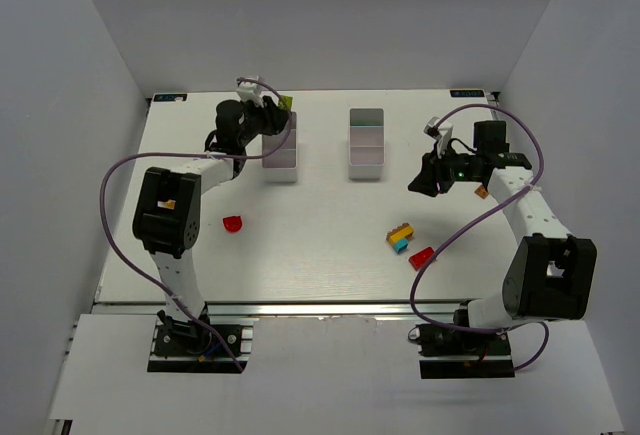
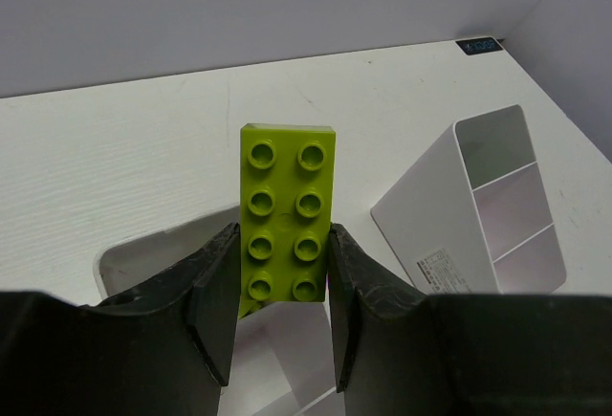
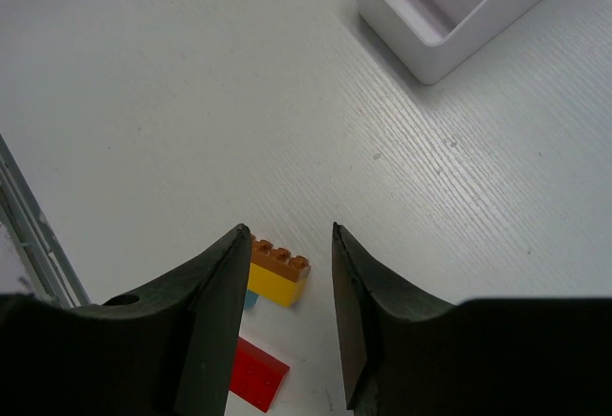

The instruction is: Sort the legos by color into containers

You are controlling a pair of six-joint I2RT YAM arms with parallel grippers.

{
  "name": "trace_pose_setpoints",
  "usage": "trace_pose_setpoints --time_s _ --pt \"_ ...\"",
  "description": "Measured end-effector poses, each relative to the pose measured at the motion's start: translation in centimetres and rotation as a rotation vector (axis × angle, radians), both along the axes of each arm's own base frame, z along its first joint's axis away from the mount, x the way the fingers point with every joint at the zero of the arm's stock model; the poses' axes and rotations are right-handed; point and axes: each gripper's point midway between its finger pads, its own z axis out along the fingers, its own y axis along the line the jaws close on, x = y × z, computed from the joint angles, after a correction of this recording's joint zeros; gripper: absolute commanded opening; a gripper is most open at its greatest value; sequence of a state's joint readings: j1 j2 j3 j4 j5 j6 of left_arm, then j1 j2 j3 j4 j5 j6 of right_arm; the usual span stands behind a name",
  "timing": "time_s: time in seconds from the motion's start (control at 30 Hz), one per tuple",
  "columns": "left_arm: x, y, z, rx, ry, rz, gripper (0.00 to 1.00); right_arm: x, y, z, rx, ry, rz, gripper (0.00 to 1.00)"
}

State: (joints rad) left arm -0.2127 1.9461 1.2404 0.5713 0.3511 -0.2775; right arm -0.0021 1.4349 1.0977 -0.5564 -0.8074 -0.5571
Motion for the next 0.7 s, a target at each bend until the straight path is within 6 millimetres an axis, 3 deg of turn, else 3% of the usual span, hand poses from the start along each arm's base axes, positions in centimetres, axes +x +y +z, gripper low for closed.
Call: trace_pose_setpoints --time_s 0.47,0.7 --pt "1.8 1.7 0.1 0.078 -0.034 0.119 0.41 0.1 0.0 0.1 0.0 -0.006 0.0 0.46" --pt "1.9 1.9 -1.2 0.092 -0.008 0.132 0.46 0.1 0.0 0.0 0.0 -0.005 0.0 0.46"
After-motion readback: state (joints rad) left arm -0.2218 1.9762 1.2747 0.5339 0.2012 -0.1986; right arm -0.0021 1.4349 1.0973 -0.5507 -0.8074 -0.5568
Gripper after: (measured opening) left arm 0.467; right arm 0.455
